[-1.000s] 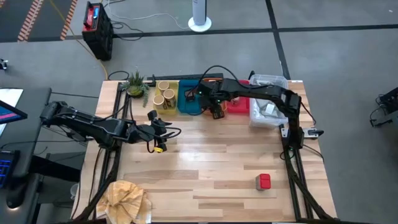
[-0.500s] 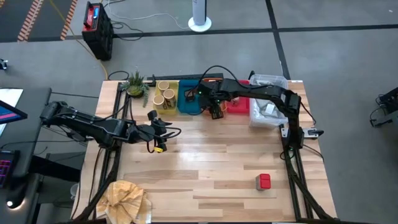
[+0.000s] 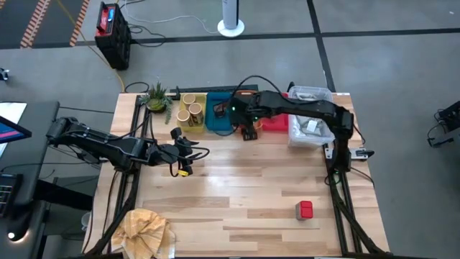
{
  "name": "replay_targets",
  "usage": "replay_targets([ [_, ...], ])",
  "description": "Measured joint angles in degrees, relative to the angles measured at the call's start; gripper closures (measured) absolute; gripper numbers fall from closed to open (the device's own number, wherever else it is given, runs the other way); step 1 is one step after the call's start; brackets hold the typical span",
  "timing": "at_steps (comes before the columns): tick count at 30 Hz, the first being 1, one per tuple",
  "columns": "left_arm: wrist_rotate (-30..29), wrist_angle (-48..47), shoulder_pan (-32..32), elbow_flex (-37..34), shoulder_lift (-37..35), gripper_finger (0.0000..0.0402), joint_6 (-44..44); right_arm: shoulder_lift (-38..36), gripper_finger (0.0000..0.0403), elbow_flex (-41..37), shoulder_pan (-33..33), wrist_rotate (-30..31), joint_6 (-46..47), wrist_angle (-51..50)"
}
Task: Sort spices by type
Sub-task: Put the red spice container into the orange bin
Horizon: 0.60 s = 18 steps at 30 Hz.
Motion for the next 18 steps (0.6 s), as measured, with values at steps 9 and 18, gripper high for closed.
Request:
replay_targets([
  [9,0.1,-1.2,0.0,0.0,0.0,0.0228,-0.5,-1.4,0.0075,0.1,17.8,-4.8,34.6,-23.7],
  [18,0.9,-0.4,0.0,0.0,0.0,0.0228,-3.1,-1.9,0.0076,-0.9,37.8,-4.7,66.0,-31.1],
])
